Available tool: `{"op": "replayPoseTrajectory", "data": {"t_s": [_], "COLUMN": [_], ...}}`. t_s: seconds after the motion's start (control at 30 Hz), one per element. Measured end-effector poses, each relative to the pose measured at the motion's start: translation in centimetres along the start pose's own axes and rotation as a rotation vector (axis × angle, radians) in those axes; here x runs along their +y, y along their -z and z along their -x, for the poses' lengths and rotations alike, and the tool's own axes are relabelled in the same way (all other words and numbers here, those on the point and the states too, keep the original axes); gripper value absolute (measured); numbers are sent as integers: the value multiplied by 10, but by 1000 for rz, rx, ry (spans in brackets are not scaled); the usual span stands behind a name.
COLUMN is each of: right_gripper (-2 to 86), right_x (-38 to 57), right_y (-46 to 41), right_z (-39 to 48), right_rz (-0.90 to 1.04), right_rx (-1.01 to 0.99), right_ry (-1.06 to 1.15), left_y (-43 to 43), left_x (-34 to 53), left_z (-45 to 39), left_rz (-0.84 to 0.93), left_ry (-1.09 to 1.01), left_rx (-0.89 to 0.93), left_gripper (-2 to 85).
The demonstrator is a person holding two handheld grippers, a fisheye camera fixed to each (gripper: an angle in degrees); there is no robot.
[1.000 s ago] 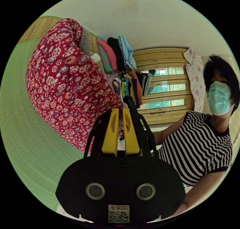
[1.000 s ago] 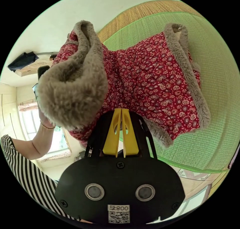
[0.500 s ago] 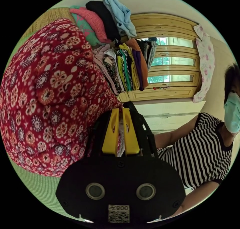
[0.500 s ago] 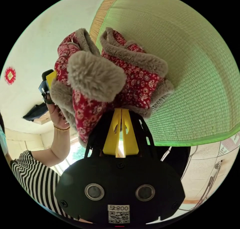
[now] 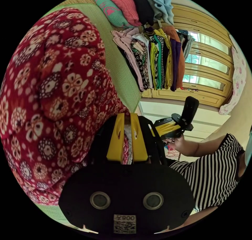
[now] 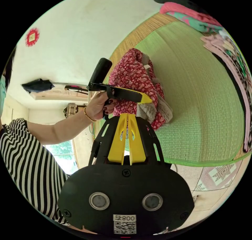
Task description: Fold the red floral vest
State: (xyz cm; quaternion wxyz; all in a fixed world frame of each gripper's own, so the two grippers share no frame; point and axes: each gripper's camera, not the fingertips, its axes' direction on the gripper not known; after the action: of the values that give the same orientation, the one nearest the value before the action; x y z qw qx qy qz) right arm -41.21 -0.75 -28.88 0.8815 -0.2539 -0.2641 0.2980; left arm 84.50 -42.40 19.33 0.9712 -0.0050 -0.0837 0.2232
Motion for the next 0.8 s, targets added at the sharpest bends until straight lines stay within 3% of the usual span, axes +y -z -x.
{"op": "replayPoseTrajectory", "data": {"t_s": [0.13,0.23,0.4,0.57,0.8], "right_gripper": [-1,-1,-1,0,1], "right_x": [-23,-15,-6,-11,-19], "right_y": [-42,-41,-34,-34,-40], "right_z": [20,20,18,33,76], "right_rz": [152,125,104,127,223], "right_rx": [176,115,57,64,228], "right_ry": [88,59,21,54,254], "left_y": [7,34,81,63,64], "left_x": [-5,0,12,0,14], "left_z": [-11,-28,-24,10,22], "left_rz": [-33,-172,-421,-283,-302], "left_ry": [-24,-110,-24,79,67], "left_rx": [50,44,-205,-357,-376], "left_gripper": [39,16,3,1,2]}}
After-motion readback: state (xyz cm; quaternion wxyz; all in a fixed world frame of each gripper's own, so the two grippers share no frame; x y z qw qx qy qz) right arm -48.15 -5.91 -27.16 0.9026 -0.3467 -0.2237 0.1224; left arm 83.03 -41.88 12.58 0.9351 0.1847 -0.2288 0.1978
